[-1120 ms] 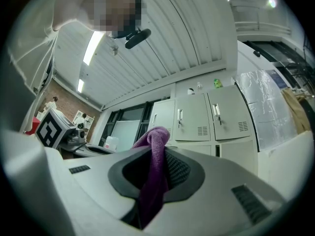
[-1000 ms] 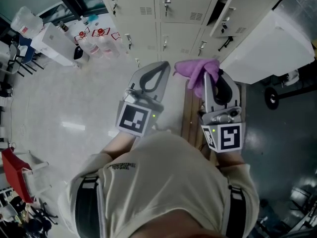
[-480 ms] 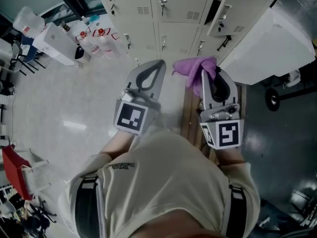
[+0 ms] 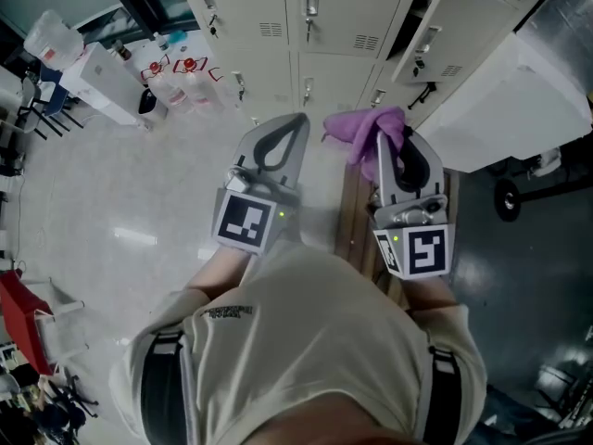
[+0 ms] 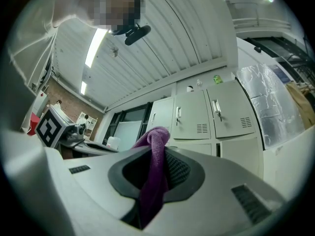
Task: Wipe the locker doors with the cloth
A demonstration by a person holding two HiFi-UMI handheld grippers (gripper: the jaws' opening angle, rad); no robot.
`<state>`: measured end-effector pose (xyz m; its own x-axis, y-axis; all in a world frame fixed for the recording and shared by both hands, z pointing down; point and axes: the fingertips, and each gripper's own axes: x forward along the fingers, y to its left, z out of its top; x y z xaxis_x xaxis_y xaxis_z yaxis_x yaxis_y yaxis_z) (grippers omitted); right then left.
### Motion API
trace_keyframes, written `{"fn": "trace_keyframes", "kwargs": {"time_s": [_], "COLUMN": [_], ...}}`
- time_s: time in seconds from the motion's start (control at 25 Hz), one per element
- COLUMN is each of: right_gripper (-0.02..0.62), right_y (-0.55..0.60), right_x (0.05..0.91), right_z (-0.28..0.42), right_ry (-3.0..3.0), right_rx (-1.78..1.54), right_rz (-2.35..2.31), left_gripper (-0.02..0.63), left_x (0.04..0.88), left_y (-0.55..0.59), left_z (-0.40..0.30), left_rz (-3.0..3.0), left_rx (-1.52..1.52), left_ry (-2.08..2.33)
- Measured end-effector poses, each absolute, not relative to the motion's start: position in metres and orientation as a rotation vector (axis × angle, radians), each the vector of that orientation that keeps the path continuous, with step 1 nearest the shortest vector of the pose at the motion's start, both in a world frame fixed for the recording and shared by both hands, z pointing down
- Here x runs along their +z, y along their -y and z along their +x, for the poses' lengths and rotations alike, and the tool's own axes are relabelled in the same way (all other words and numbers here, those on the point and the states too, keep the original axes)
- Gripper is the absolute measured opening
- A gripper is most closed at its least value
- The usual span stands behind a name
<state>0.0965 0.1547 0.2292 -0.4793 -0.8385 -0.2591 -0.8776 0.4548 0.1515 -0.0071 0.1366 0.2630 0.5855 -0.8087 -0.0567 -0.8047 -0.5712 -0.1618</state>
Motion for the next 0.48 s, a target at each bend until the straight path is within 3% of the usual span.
{"fn": "trace_keyframes", "kwargs": {"time_s": [0.48], "right_gripper": [0.052], "right_y": [-0.07], "right_x": [0.246], "right_z": [0.089], "right_ry": [-2.567], "right_rx": [0.36], "right_rz": [-1.577], "left_gripper": [0.002], "left_x": [0.276], "left_y": [-0.049], "left_z": [-0.014], "left_rz": [-2.687], "left_rx": [-0.044], "left_ry": [-1.325]}}
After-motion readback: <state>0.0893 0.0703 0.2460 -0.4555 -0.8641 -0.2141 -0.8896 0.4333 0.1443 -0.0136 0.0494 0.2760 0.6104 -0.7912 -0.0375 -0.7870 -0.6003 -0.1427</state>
